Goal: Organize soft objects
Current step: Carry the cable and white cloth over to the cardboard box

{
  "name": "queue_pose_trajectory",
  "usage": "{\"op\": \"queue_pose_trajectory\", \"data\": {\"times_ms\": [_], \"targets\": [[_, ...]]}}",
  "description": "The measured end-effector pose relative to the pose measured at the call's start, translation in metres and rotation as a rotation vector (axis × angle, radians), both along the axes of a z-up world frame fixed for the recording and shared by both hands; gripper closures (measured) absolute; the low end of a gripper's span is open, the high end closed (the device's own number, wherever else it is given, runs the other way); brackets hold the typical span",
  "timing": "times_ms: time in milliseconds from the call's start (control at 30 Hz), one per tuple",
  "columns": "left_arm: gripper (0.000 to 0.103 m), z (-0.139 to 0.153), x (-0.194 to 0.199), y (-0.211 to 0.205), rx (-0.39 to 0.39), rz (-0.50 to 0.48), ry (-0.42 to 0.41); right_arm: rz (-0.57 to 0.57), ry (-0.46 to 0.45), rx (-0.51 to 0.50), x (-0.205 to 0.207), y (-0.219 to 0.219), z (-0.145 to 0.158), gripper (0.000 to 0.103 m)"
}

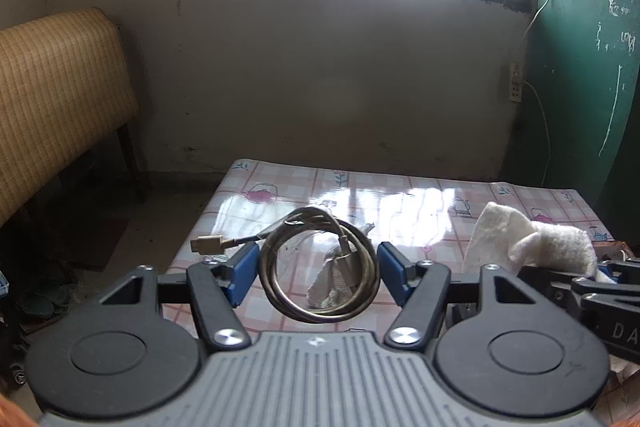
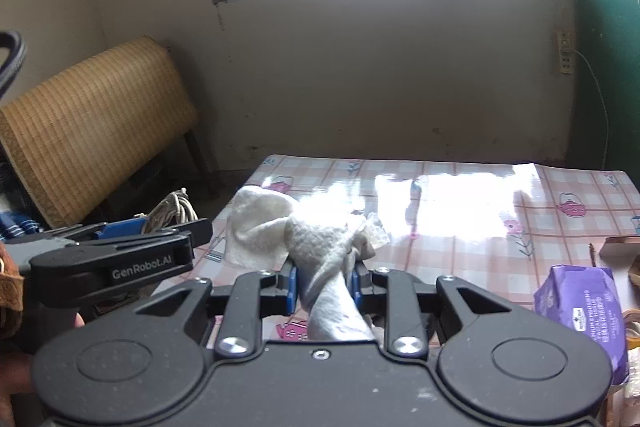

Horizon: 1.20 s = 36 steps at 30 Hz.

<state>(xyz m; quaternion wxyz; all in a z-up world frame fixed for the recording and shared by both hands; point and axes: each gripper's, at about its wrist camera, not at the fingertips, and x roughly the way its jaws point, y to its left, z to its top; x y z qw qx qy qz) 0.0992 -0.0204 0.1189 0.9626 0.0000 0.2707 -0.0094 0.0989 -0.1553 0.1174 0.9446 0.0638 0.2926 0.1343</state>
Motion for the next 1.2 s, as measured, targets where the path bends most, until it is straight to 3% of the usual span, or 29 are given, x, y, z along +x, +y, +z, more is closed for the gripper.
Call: {"op": "queue_pose_trajectory", "data": {"times_ms": [1200], "targets": [[0.037, -0.007, 0.007, -0.099, -0.014, -0.203, 0.026, -0.184, -0.025, 0.011, -0.016, -0.110, 0.002, 0.073]]}}
